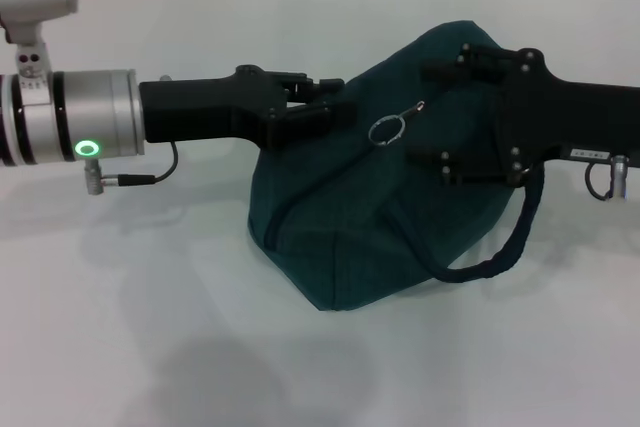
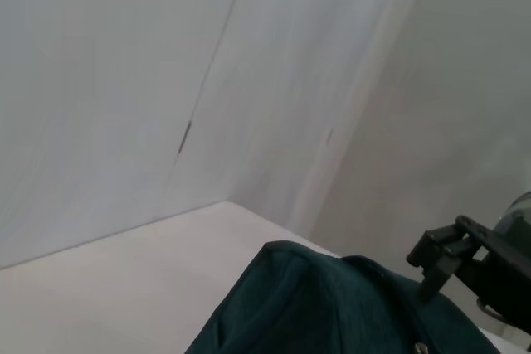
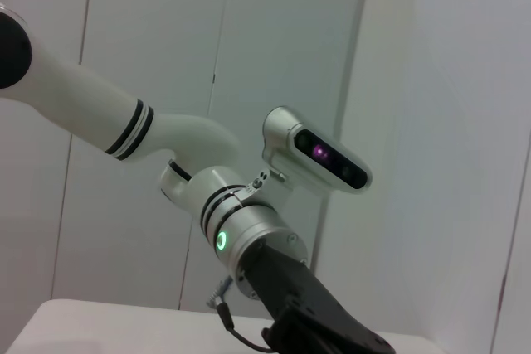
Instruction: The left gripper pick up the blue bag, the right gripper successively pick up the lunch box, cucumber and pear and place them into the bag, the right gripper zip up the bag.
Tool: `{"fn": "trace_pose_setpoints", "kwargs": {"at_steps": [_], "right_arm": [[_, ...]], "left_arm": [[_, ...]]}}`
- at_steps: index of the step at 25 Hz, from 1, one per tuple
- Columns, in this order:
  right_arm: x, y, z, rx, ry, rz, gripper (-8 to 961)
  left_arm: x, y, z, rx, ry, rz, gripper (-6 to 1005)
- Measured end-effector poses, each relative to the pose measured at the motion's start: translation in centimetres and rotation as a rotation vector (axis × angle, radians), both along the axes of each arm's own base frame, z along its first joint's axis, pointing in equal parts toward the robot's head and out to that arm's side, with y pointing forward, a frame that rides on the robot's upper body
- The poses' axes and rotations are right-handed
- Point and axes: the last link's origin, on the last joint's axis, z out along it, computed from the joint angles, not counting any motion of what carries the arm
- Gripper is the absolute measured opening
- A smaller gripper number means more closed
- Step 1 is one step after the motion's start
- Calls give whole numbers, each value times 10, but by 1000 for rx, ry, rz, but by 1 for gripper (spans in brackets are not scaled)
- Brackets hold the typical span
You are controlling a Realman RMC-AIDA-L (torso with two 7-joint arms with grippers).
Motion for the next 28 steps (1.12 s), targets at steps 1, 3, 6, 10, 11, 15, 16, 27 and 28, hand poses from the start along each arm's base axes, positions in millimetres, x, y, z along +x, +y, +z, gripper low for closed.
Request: {"fn": "trace_pose_setpoints", "kwargs": {"at_steps": [1,3,6,10,11,15,16,27,28], "right_arm": [[0,0,0,-1,0,0,780],[0,-1,-1,-4,1,-1,779],[1,-1,0,-6,5,-9,779],[3,-2,-1,-6,10,-22,779],[5,-2,-1,-4,10,-26,779],[10,-3,-2,0,7,-50,775],[12,-3,-2,0,7,-57,771],[10,-3,5,22,104,-99,720],[9,-3,3,14,100,-96,715]], "left_arm": [[0,0,0,0,3,-1,323],[0,1,0,3,9,-3,320],[-1,1,0,18,12,-11,315],[-2,0,0,43,12,-34,279],[-2,0,0,47,12,-40,263],[0,-2,0,56,5,-54,198],[0,-3,1,62,-3,-59,182],[5,-22,6,80,-65,-168,124],[6,-23,5,78,-68,-175,124]]}}
